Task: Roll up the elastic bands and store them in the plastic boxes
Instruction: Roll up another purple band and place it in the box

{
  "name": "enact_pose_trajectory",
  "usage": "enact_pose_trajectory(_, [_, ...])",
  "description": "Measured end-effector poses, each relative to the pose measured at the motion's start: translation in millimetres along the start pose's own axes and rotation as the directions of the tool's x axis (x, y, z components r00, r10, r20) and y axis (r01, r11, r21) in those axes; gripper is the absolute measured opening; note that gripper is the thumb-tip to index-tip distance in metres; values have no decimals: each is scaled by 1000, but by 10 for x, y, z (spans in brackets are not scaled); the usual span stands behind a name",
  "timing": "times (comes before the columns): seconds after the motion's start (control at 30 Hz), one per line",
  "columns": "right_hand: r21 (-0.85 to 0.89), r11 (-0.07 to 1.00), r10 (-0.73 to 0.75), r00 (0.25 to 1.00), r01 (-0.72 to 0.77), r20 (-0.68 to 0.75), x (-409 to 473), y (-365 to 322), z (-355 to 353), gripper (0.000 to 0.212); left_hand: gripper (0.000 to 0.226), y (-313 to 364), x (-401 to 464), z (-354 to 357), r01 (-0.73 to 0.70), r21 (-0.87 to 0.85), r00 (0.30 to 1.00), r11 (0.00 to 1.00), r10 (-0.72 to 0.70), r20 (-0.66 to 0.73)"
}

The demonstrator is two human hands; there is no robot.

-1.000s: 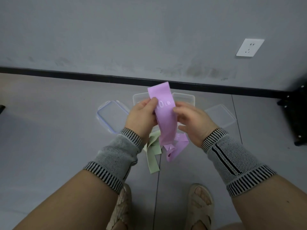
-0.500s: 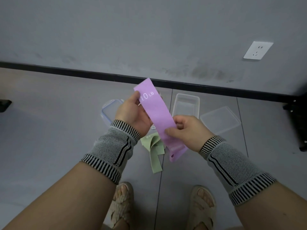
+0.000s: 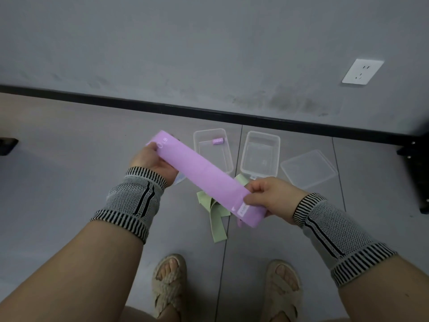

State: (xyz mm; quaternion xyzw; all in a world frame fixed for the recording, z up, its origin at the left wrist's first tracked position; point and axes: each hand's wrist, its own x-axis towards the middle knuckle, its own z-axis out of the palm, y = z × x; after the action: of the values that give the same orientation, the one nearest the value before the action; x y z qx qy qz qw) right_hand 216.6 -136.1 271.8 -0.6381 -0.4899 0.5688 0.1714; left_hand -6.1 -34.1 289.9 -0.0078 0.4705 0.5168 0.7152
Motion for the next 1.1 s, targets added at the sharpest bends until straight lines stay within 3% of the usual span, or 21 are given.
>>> enact_pose_trajectory(0.23, [108,992,73,996,-66,-59,19,37,-31,8,26,19,146,-121,23,-105,1000,994,-25,-13])
enact_pose_trajectory(0.4, [312,946,119,990,-90,-75,-32,10,-102,2,25,10,183,-206,14,-157,995,987,-29,-94])
enact_pose_trajectory(0.53, [402,911,139,987,-95,-82,-68,-21,-135,7,31,-1,203,-211,7,-62,991,998,-16,-135])
enact_pose_trajectory(0.63, [499,865,112,991,-58,-79,-69,-87,-79,9,42,-90,174,-206,134,261,986,956,-103,-128])
enact_pose_trajectory(0.67, [535,844,98,992,-38,-85,-60,-116,-50,12,46,-139,148,-191,167,424,982,890,-112,-153])
enact_pose_trajectory(0.73, [593,805,82,991,-1,-109,-38,-171,9,14,49,-226,59,-135,115,763,980,636,54,-193])
enact_pose_trajectory(0.8, [630,776,90,985,24,-149,-12,-222,59,10,49,-302,-36,-85,-74,948,976,309,220,5])
enact_pose_trajectory(0.83, [653,756,104,980,33,-170,3,-236,72,9,50,-337,-92,-52,-208,962,962,178,216,168])
enact_pose_trajectory(0.9, [717,696,145,970,42,-197,11,-255,74,8,53,-449,-250,22,-450,893,892,8,45,449])
enact_pose_trajectory(0.97, [772,633,180,960,54,-215,-1,-266,53,8,56,-601,-367,51,-626,770,779,-120,-118,616])
enact_pose_trajectory(1.03, [802,594,207,949,70,-237,-30,-280,27,7,54,-728,-405,49,-726,669,686,-161,-99,721])
enact_pose_trajectory(1.1, [828,556,234,940,80,-248,-57,-293,0,7,44,-801,-410,51,-794,592,598,-137,-5,802])
